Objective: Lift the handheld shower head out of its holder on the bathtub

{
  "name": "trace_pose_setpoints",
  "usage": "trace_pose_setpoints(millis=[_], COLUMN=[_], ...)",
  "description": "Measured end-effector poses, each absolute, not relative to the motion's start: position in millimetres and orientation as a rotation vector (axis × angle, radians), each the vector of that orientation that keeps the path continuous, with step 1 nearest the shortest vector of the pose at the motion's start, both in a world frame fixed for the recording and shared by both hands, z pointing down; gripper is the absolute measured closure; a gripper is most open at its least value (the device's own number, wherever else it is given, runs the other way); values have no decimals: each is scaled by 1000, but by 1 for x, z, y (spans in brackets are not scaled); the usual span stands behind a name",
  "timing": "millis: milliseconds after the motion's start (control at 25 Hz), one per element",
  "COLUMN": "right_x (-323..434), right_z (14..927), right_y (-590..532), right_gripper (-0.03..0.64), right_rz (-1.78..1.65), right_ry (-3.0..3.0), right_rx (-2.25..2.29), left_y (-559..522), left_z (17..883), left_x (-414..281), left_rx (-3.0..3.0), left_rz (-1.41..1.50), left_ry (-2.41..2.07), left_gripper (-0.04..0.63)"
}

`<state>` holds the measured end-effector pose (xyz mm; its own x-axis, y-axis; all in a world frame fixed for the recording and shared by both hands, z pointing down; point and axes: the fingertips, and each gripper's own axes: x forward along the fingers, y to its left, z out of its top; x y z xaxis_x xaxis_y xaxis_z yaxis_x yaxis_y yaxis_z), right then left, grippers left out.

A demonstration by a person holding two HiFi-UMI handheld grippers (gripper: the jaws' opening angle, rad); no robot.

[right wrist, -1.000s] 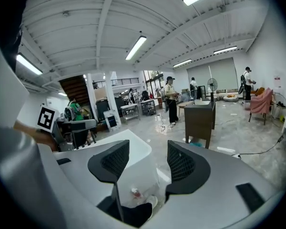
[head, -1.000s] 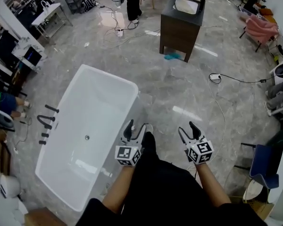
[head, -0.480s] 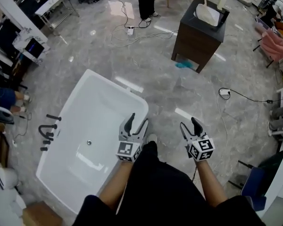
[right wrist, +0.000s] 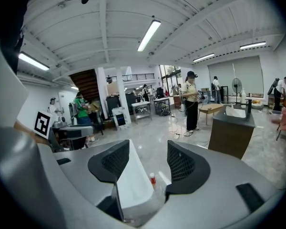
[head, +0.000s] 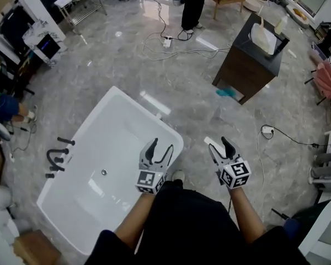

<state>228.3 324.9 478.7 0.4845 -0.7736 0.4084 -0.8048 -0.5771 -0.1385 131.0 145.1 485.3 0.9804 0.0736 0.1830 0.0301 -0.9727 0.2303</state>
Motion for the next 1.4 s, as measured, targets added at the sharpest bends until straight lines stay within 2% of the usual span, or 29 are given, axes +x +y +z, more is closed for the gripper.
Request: trace_pose_setpoints(millis=[560, 880, 1120, 1400], right_x=[265, 296, 319, 333], right_z=[486, 505, 500, 506], right_y=[232, 105, -6, -80], right_gripper=[397, 398, 397, 397], right_rz=[688, 666, 629, 661], right_ry=[-1603, -1928, -2238, -2416], right_rx=[2469, 2204, 1840, 1551], left_y=[76, 16, -39, -86], left_z=[480, 509, 509, 504], left_x=[137, 145, 160, 171], left_rx=[2877, 2823, 2690, 2572], left_rz=[233, 240, 275, 310], left_ry=[-163, -460, -823, -1105], left_gripper=[360, 357, 353, 351])
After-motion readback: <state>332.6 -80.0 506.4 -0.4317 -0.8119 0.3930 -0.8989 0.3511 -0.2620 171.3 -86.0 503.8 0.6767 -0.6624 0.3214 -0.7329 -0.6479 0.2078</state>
